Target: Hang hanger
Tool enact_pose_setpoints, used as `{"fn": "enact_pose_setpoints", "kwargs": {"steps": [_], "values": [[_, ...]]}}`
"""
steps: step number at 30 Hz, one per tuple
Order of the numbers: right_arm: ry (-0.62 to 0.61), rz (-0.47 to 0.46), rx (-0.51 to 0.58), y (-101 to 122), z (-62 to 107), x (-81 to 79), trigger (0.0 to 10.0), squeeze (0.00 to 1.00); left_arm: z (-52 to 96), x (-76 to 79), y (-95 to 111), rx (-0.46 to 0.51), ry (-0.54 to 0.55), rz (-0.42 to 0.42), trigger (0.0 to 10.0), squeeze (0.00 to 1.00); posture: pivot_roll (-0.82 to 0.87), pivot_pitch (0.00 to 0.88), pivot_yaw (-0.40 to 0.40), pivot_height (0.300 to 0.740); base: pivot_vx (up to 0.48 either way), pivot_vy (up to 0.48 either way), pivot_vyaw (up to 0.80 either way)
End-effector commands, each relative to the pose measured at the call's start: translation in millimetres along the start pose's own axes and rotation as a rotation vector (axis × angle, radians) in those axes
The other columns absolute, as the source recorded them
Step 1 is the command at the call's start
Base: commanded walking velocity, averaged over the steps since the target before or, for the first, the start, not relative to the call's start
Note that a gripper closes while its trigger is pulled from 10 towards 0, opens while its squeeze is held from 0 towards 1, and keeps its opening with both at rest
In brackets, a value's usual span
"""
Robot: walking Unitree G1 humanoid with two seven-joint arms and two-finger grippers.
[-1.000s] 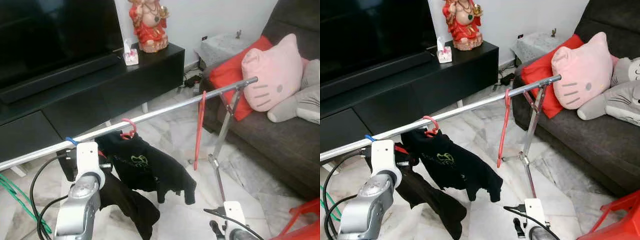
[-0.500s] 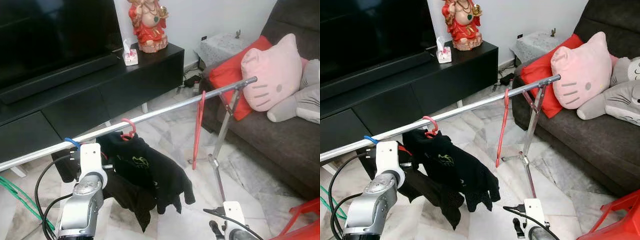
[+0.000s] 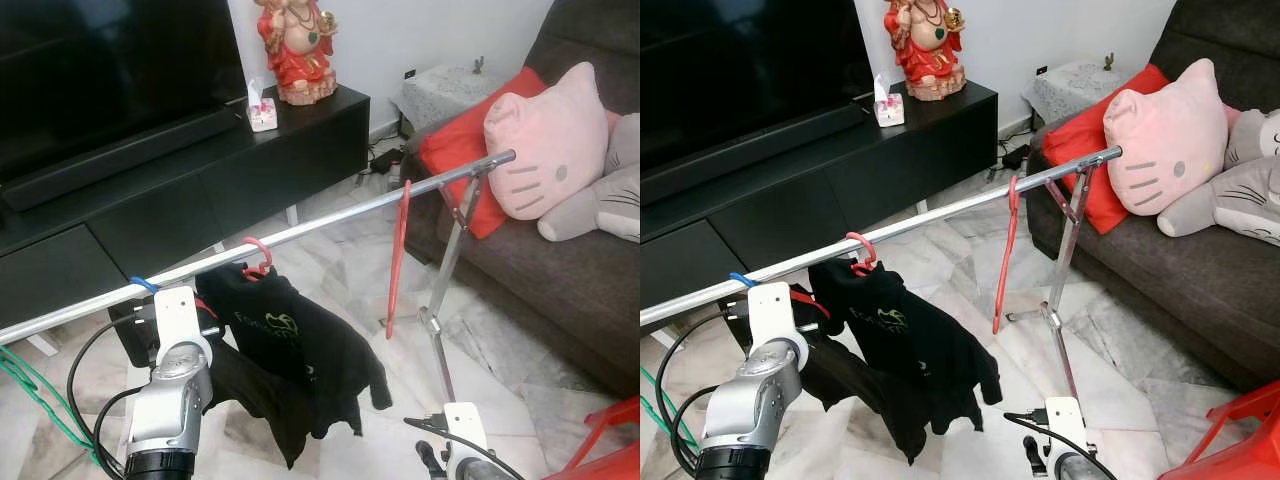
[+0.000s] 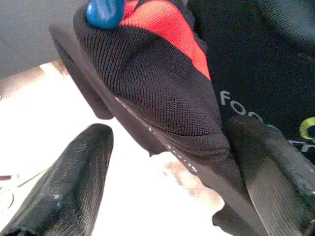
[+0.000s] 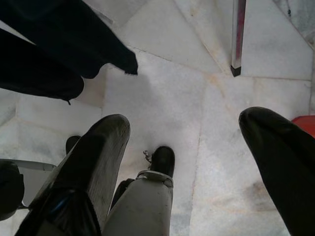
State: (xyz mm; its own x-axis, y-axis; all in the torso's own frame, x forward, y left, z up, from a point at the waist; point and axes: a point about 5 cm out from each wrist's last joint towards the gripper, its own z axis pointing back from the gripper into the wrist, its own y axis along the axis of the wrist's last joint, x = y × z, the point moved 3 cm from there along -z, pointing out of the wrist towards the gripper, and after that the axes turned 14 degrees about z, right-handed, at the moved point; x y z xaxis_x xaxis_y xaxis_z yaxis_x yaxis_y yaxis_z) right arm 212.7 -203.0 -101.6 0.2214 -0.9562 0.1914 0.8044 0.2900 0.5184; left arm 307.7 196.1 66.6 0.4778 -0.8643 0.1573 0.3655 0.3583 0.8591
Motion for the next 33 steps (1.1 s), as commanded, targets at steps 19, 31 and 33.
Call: {"fn": "enact_pose_setpoints", "kwargs": {"steps": [19, 31, 33], "values": [[0.012, 0.012, 0.009, 5, -0.8, -3.7, 10.0, 0.00, -15.4, 7.7, -18, -0.101, -0.027, 0.214, 0.0, 0.00, -0.13, 0.000, 0.107, 0.732, 0.000, 0.000, 0.00], [0.015, 0.017, 0.009, 5, -0.8, -3.7, 10.0, 0.00, -20.0, 1.5, -19, -0.084, 0.010, 0.206, 0.0, 0.00, -0.13, 0.000, 0.104, 0.732, 0.000, 0.000, 0.00], [0.016, 0.018, 0.009, 5, -0.8, -3.8, 10.0, 0.00, -20.3, 1.6, -19, -0.083, 0.010, 0.206, 0.0, 0.00, -0.13, 0.000, 0.104, 0.732, 0.000, 0.000, 0.00]]}}
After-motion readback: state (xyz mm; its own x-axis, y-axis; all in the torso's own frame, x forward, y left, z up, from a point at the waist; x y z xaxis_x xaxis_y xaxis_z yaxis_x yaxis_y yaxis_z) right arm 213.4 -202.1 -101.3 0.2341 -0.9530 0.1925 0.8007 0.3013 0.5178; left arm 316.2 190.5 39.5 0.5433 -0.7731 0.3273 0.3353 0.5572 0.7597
